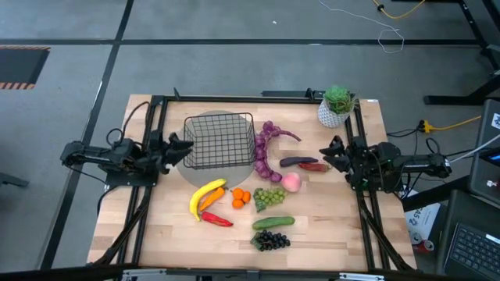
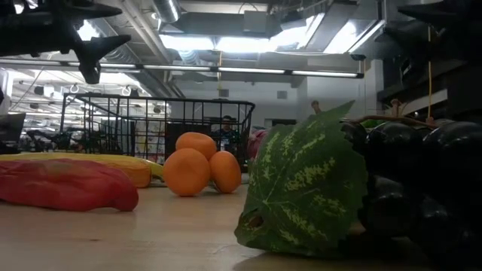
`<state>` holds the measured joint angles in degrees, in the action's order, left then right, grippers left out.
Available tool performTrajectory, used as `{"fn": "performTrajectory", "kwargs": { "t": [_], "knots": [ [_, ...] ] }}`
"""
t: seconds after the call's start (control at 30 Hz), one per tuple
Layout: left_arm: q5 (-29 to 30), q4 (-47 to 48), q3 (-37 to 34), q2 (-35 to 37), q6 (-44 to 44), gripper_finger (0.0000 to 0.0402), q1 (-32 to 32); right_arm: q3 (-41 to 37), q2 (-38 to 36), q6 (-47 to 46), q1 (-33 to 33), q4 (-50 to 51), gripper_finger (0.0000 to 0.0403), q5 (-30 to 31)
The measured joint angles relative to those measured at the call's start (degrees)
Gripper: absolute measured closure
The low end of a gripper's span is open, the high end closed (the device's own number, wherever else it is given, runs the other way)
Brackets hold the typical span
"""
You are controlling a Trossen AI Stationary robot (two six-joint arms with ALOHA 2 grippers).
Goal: Build produce basket
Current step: Put the right red chili pepper into the wire basket
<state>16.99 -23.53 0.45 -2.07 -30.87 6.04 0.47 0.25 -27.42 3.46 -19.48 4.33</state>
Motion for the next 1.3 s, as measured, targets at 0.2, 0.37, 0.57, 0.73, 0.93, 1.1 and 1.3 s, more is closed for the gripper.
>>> {"fn": "performTrajectory", "kwargs": {
  "t": [0.2,0.37,0.57,0.73,0.93,1.1,1.3],
  "knots": [
    [-3.1,-0.1,0.0,-1.2,0.5,0.0202,0.0,0.0,0.2,0.8,2.3,-1.3,0.0244,7.9],
    [-6.1,-0.1,0.0,-1.9,5.9,0.0202,0.0,0.0,2.3,2.2,4.2,-1.2,0.0244,10.7],
    [-5.8,-0.2,0.0,-2.0,7.7,0.0202,0.0,0.0,6.2,2.4,5.8,-1.2,0.0244,10.7],
    [-7.5,-0.1,0.0,-2.0,7.6,0.0202,0.0,0.0,9.1,-0.9,7.2,-2.4,0.0244,11.1],
    [-7.7,0.0,0.0,-2.0,7.5,0.0202,0.0,0.0,9.5,-0.6,10.0,-2.4,0.0244,10.8],
    [-11.5,1.3,0.1,-2.0,6.8,0.0202,0.0,0.0,9.5,2.2,11.9,-2.7,0.0244,13.2],
    [-18.1,2.5,0.1,-2.0,5.5,0.0202,0.0,0.0,9.5,2.0,12.7,-4.4,0.0244,16.5]
  ]
}}
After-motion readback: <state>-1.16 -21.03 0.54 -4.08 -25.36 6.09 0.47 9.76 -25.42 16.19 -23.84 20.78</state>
